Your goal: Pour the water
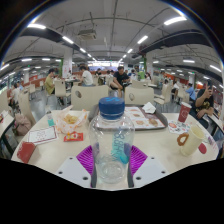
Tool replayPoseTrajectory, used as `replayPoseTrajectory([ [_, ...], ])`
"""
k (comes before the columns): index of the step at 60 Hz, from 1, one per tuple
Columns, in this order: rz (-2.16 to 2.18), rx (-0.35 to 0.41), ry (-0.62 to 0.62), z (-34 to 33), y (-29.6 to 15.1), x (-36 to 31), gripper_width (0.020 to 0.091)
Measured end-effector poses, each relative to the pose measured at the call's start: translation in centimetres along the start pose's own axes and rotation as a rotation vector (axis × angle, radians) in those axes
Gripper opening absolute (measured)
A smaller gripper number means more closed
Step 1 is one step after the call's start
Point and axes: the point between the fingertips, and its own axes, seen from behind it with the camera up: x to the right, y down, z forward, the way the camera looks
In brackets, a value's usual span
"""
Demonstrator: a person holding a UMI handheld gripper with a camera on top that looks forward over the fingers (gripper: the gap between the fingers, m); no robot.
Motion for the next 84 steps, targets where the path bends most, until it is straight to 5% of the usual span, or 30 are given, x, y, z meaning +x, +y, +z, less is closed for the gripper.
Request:
replayPoseTrajectory([
  [14, 0.072, 0.005, -0.044, -1.1, -3.2, 0.5, 0.0412],
  [34, 0.864, 0.076, -0.348, -4.9, -15.6, 7.9, 0.0409],
  [60, 1.854, -0.052, -0.538, 0.2, -11.5, 19.1, 0.0406],
  [74, 1.769, -0.113, -0.57, -0.4, -11.9, 19.1, 0.0408],
  [84, 1.201, -0.019, -0.474, -2.5, -14.9, 22.4, 0.041],
])
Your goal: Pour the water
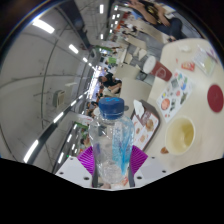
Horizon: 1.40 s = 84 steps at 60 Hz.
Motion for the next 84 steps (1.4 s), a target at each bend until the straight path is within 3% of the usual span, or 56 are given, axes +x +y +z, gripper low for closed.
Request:
replayPoseTrajectory([
  [9, -0.556, 0.091, 0.119, -3.3, -6.4, -1.2, 0.0412],
  [19, -0.963, 0.162, 0.32, -7.3, -13.9, 4.7, 0.0409],
  [31, -1.191, 0.09, 0.519, -9.5, -18.0, 16.0, 0.0407],
  [44, -1.16, 0.021, 0.57, -10.8, -17.3, 23.4, 0.0417],
  [49, -1.139, 0.06, 0.547, -10.6, -17.2, 23.2, 0.042],
  [56, -1.118, 0.071, 0.546, -10.8, -17.1, 23.3, 0.0509],
  [61, -1.096, 0.037, 0.581, -11.6, -16.9, 23.5, 0.0586],
  [65, -1.089, -0.006, 0.623, -12.3, -16.5, 23.9, 0.0788],
  [66, -1.088, -0.016, 0.635, -12.6, -16.4, 24.0, 0.0865],
  [69, -1.097, -0.036, 0.664, -13.8, -15.7, 23.5, 0.083],
  [72, -1.095, -0.051, 0.701, -15.4, -15.0, 23.0, 0.0856],
  [84, -1.026, -0.152, 0.754, -20.5, -8.1, 19.6, 0.0846],
])
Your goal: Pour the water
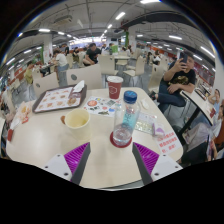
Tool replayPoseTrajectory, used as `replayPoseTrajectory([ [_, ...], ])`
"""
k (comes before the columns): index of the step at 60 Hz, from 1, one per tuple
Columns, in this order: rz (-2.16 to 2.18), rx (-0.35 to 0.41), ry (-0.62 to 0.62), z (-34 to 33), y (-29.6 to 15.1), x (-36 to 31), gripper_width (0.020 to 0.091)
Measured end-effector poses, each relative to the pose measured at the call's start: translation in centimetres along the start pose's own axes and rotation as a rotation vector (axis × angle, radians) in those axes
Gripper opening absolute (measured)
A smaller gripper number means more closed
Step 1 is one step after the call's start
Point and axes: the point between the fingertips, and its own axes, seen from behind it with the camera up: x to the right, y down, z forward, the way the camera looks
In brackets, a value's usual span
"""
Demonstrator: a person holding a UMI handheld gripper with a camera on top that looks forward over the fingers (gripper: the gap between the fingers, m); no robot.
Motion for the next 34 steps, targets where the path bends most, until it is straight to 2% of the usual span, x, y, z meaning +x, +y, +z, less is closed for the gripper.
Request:
replayPoseTrajectory([
  [12, -0.004, 0.012, -0.005, -6.5, 1.2, -4.3, 0.0854],
  [34, -0.053, 0.049, -0.009, -10.4, 2.0, -7.5, 0.0851],
])
